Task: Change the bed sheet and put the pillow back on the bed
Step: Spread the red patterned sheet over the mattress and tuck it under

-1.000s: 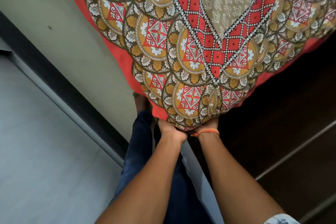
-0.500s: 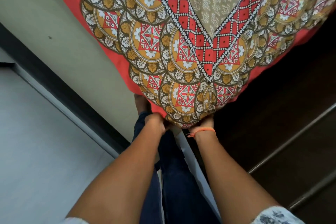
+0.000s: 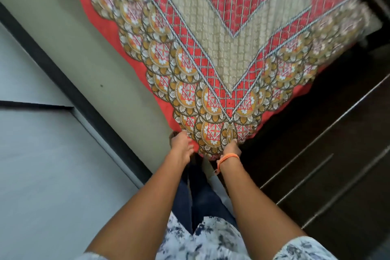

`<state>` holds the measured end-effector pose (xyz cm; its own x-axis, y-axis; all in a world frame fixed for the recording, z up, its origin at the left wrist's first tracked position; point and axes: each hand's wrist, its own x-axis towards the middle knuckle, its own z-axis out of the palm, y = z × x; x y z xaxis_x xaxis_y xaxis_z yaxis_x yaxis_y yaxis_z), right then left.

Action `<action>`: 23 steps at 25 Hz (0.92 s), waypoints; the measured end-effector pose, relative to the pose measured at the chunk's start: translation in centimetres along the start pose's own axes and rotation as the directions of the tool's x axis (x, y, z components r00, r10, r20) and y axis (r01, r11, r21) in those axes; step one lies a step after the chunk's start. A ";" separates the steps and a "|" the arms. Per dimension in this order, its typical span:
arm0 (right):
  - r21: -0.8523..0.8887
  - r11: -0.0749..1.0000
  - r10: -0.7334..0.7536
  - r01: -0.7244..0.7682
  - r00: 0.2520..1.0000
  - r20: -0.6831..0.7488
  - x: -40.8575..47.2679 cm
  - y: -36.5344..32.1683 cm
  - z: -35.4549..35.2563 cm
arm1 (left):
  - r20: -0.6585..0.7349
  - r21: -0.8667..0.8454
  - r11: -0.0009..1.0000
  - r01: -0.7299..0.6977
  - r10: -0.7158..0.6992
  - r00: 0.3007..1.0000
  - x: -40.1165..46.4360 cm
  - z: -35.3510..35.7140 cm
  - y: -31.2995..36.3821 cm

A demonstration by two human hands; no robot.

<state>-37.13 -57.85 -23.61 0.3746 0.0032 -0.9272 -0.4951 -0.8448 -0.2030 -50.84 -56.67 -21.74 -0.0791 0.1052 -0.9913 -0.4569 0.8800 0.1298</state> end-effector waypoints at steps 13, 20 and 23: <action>-0.092 0.924 -0.333 0.370 0.901 0.278 -20.9 -11.0 15.5 | 0.123 0.098 0.943 -0.317 0.304 0.945 -11.6 -8.5 22.4; 0.313 0.890 -0.349 0.332 0.937 0.000 -21.1 -12.7 14.6 | 0.339 0.459 0.775 -0.434 0.299 0.892 -12.9 -2.4 30.0; 0.416 0.860 -0.260 0.295 0.955 -0.139 -18.7 -12.1 9.8 | 0.419 0.567 0.693 -0.445 0.223 0.880 -13.8 3.3 26.8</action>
<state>-45.83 -42.47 -6.92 0.5961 0.1482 -0.7891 -0.6414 -0.5034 -0.5790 -59.01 -33.03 -4.67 0.1997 0.4826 -0.8528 0.2207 0.8258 0.5190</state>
